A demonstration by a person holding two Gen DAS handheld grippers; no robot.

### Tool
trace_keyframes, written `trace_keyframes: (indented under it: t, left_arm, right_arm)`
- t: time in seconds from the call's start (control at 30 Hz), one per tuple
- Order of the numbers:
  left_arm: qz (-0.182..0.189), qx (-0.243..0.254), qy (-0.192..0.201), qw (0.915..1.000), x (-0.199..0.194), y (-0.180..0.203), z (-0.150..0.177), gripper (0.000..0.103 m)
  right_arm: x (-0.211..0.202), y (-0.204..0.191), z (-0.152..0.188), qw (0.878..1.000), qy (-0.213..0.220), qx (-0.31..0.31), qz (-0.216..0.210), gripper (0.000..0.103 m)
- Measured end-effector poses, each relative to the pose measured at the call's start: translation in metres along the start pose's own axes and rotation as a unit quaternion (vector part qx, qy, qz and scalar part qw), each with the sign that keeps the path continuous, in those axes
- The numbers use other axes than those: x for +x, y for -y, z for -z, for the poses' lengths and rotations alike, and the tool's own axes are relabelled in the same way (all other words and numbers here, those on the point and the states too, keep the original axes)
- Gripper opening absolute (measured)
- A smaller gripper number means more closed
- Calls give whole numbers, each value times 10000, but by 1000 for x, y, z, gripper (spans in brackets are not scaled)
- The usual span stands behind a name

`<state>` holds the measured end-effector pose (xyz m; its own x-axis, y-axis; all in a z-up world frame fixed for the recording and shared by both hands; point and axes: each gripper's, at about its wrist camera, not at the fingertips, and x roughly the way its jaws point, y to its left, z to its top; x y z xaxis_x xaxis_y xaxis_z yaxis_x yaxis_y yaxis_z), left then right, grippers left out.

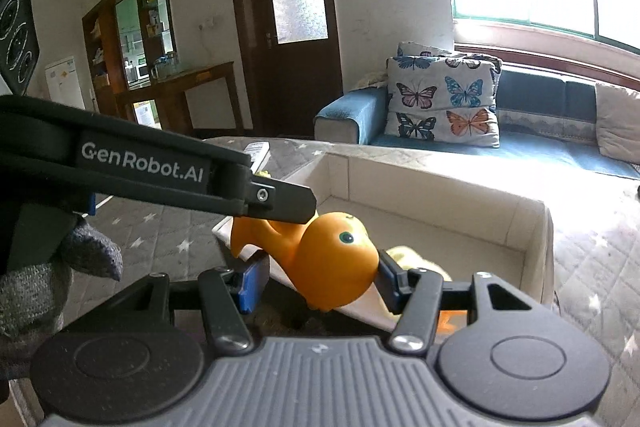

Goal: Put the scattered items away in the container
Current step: 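Lift the large duck with the right tool over the grey box, then open the right tool to drop the large duck into the box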

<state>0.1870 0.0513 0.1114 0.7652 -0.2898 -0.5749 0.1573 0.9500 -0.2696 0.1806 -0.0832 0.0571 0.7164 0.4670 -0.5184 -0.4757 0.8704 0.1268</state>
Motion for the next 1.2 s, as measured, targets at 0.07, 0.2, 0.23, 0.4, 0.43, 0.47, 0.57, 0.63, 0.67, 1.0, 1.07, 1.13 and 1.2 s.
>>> trace_keyframes:
  t: [0.07, 0.2, 0.23, 0.4, 0.43, 0.47, 0.57, 0.63, 0.67, 1.0, 1.07, 1.13, 1.2]
  left_arm:
    - [6, 8, -20, 10000, 9, -2, -6, 53]
    - [23, -47, -126, 9999, 28, -9, -14, 53]
    - [25, -72, -165, 9998, 33, -11, -14, 53]
    - [35, -215, -353, 9991, 54, -23, -14, 53]
    - [41, -254, -391, 9989, 58, -26, -13, 53]
    - [46, -281, -415, 9987, 61, -28, -12, 53]
    - [42, -323, -484, 9983, 67, -33, -10, 53]
    - [35, -343, -518, 9981, 71, -35, -9, 53]
    - [37, -356, -523, 9980, 72, -36, -9, 53]
    - [10, -444, -605, 9972, 75, -42, -4, 53]
    - [9, -479, -619, 9969, 75, -42, -3, 53]
    - [10, -482, -626, 9969, 75, -42, -3, 53]
    - [5, -480, -636, 9968, 75, -42, -2, 53]
  right_arm:
    - [7, 5, -7, 10000, 0, 26, 13, 57]
    - [25, 16, -14, 9999, -71, 109, 23, 57]
    - [29, 17, -14, 9999, -107, 127, 23, 57]
    - [52, 25, -12, 9994, -286, 217, 25, 57]
    - [55, 25, -11, 9992, -317, 228, 24, 57]
    - [58, 26, -9, 9991, -349, 238, 23, 57]
    - [64, 27, -5, 9987, -424, 271, 17, 57]
    - [67, 27, -3, 9986, -455, 280, 12, 57]
    - [67, 27, -3, 9985, -462, 278, 9, 57]
    - [69, 24, 4, 9983, -531, 256, -19, 59]
    - [68, 24, 4, 9982, -526, 270, -31, 59]
    - [67, 24, 4, 9982, -522, 284, -40, 59]
    - [66, 24, 4, 9983, -511, 285, -44, 58]
